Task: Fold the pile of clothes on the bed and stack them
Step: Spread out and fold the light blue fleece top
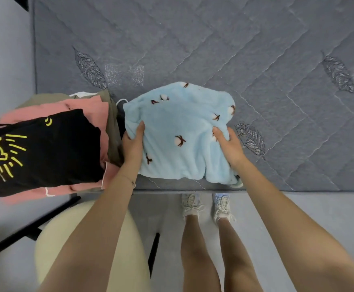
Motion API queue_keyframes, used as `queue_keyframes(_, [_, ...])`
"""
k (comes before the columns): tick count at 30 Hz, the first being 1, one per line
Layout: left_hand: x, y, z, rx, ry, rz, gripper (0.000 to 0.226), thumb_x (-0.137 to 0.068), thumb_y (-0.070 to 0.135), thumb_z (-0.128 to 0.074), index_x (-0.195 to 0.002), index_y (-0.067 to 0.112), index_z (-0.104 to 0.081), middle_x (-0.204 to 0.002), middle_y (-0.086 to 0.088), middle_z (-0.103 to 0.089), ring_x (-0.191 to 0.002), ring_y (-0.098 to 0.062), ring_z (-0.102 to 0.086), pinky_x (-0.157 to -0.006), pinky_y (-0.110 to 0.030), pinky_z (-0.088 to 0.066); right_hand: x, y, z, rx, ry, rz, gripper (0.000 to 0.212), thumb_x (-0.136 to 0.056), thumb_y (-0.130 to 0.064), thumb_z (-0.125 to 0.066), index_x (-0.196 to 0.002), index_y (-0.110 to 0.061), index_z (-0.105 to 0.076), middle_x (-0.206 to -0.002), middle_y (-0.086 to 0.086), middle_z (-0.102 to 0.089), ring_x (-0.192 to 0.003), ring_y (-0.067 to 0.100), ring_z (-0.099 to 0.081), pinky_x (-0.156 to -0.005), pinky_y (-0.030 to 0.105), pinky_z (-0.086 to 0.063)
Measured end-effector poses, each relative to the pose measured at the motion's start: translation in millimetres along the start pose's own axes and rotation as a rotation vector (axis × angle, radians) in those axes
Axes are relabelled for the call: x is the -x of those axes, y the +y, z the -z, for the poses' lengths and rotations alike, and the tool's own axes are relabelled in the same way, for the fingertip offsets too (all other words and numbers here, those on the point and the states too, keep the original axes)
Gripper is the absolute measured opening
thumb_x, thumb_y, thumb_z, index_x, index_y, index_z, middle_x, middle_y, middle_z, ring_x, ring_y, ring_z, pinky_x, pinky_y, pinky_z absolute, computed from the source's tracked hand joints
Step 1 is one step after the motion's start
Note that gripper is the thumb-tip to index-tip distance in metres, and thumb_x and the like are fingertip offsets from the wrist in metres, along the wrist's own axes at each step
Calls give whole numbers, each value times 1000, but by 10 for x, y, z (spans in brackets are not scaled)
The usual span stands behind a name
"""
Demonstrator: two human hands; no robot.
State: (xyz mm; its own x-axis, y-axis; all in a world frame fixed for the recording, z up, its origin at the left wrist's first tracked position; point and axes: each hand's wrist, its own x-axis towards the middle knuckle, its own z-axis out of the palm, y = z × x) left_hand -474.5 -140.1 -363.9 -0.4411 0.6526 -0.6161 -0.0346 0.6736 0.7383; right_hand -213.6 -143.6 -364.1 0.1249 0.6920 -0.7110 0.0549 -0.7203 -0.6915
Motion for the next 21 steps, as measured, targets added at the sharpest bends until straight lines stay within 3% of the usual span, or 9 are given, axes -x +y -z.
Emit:
queue_keyframes(3, [-72,-41,-42,-23,38,-16,34,-87,49,-66,-114,30,-59,-106,17,-65,-99,-2,-61,-81,-18,-45,-77,61,-25,61,50,-10,13,-92,-42,-63,-97,-31,-57,-96,-17,-62,-86,-8,-59,-66,9,-44])
queue_keyframes(5, [-80,-19,-68,-70,70,-31,40,-88,50,-64,-118,24,-59,-112,10,-65,-105,-10,-61,-84,-21,-45,-116,38,-6,110,55,-13,23,-91,-43,-64,-104,-25,-57,-96,-17,-61,-90,-4,-59,-64,7,-43])
queue_keyframes(8, [19,48,-103,-222,156,-119,57,-92,46,-60,-133,9,-49,-130,-4,-58,-120,-20,-54,-94,-25,-42,-65,-70,24,224,65,-33,57,-88,-51,-64,-131,-15,-49,-119,-2,-59,-113,18,-57,-88,26,-45])
queue_keyframes(11, [313,205,-143,-441,196,-265,71,-97,41,-54,-150,5,-25,-154,-17,-29,-143,-29,-27,-115,-33,-22,137,-220,95,472,169,45,74,-85,-56,-63,-143,-18,-37,-141,7,-45,-133,26,-39,-109,44,-34])
queue_keyframes(13, [566,372,-177,-610,167,-463,72,-96,41,-55,-152,7,-24,-157,-22,-19,-146,-35,-19,-118,-43,-16,372,-401,155,556,221,142,80,-83,-60,-64,-147,-25,-32,-146,5,-38,-137,26,-32,-112,48,-29])
queue_keyframes(16, [910,681,-276,-837,83,-742,68,-93,42,-60,-149,12,-34,-156,-22,-23,-145,-40,-20,-117,-52,-17,730,-687,266,689,220,234,86,-81,-63,-63,-151,-29,-25,-155,5,-28,-141,27,-25,-115,49,-23])
queue_keyframes(21, [1454,1132,-477,-1050,-150,-793,71,-93,54,-51,-153,29,-23,-162,-10,-11,-149,-33,-10,-118,-54,-5,1264,-1118,580,921,241,248,86,-85,-65,-55,-154,-31,-16,-162,7,-13,-148,29,-9,-119,49,-12])
